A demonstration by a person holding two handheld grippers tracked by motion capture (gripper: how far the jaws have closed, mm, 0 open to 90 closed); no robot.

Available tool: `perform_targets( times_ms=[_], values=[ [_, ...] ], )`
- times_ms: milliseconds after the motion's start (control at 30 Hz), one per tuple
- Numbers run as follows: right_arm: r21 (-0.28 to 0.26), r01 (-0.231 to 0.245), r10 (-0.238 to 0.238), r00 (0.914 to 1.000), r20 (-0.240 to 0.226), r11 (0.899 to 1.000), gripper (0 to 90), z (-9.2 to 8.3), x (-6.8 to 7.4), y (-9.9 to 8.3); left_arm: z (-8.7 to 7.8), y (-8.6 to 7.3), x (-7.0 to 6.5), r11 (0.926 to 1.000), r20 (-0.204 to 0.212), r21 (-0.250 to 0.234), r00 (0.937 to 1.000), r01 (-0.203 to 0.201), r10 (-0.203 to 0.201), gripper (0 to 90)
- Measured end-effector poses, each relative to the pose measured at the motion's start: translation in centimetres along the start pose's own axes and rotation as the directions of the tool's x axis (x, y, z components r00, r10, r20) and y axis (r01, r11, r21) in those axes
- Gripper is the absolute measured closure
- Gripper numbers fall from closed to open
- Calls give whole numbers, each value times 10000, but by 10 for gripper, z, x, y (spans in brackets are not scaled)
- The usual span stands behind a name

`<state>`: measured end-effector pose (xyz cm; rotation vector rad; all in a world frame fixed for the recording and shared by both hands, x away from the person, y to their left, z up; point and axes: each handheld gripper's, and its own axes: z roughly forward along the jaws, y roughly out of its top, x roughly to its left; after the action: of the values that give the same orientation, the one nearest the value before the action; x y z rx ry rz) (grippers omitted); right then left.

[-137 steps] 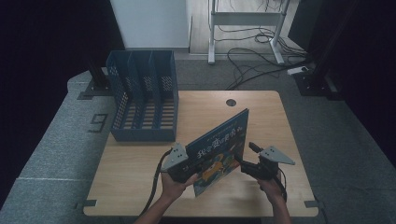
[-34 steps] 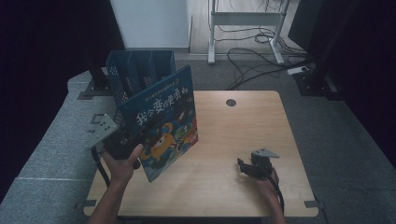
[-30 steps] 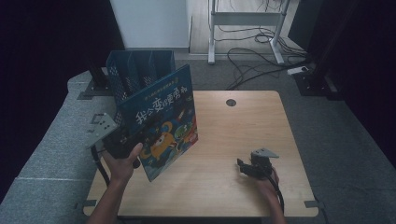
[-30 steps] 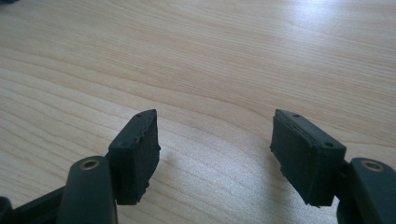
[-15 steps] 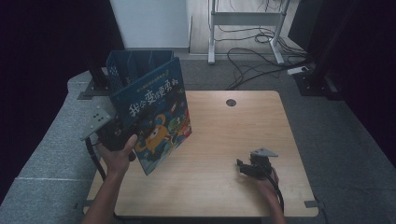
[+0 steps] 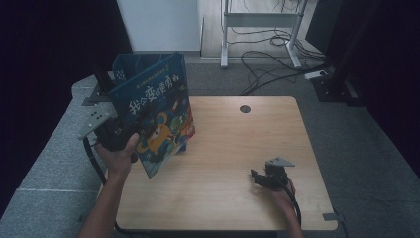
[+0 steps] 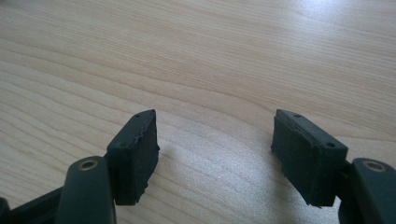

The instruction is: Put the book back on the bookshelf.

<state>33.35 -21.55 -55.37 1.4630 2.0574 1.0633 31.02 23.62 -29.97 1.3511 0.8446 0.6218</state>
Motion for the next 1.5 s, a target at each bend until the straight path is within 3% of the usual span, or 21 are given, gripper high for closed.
perform_targets(
  times_ms=[367,667,967,1300,1500],
  values=[
    [-7,-21,20,9999,-137,10000,305,0,0,0,-1,8,22,9999,-681,-137,9976,78,-87,823],
    [-5,-23,23,9999,-124,10000,309,0,0,0,2,11,28,9999,-1057,-146,9944,-37,21,823],
    [2,-49,49,9999,-129,10000,307,0,0,0,13,9,31,10000,-1241,-63,9923,-27,19,823],
    [-9,-60,60,9999,-146,10000,308,0,0,0,28,9,36,9999,-1708,-68,9853,-106,93,823],
    [-14,-60,59,9999,-133,10000,312,0,0,0,38,6,43,9999,-1913,25,9814,134,-127,823]
  ],
)
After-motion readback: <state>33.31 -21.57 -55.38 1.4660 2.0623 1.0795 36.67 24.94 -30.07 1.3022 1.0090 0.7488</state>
